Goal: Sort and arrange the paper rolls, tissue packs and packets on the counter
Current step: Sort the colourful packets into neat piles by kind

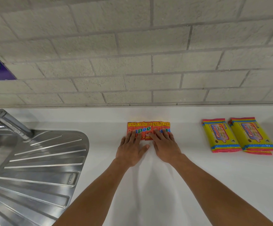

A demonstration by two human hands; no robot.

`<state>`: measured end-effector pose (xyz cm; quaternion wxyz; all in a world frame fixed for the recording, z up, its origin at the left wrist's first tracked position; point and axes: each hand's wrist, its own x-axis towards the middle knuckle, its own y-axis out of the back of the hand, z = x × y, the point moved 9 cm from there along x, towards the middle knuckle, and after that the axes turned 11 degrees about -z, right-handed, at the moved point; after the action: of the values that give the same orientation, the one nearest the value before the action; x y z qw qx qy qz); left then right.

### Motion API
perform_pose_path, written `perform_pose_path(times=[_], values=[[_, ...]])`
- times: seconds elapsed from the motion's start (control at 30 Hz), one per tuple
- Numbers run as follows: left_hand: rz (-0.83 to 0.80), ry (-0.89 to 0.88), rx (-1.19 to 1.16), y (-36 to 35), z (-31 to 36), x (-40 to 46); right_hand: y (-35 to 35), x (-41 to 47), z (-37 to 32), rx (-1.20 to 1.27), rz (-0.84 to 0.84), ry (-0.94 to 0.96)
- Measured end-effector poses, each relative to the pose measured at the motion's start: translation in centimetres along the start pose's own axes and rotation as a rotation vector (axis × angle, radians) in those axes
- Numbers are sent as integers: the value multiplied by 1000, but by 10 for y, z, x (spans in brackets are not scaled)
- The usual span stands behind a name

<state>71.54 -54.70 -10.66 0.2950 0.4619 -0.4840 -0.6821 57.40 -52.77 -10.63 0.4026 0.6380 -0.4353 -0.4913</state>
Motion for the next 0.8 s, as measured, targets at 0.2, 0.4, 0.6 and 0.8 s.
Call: perform_pose_path(times=[0.2,0.4,0.6,0.8], values=[[12,-12,-4,2,0,-3,1,-2,0,16,11,17],[26,-25,-13,-2,-2,-3,8,-10,8,62,70,-35],[19,-14,-4,-4,-1,-2,-1,-17,22,55,101,-83],[20,-17,-16,-3,1,-2,1,-13,21,68,75,-46]])
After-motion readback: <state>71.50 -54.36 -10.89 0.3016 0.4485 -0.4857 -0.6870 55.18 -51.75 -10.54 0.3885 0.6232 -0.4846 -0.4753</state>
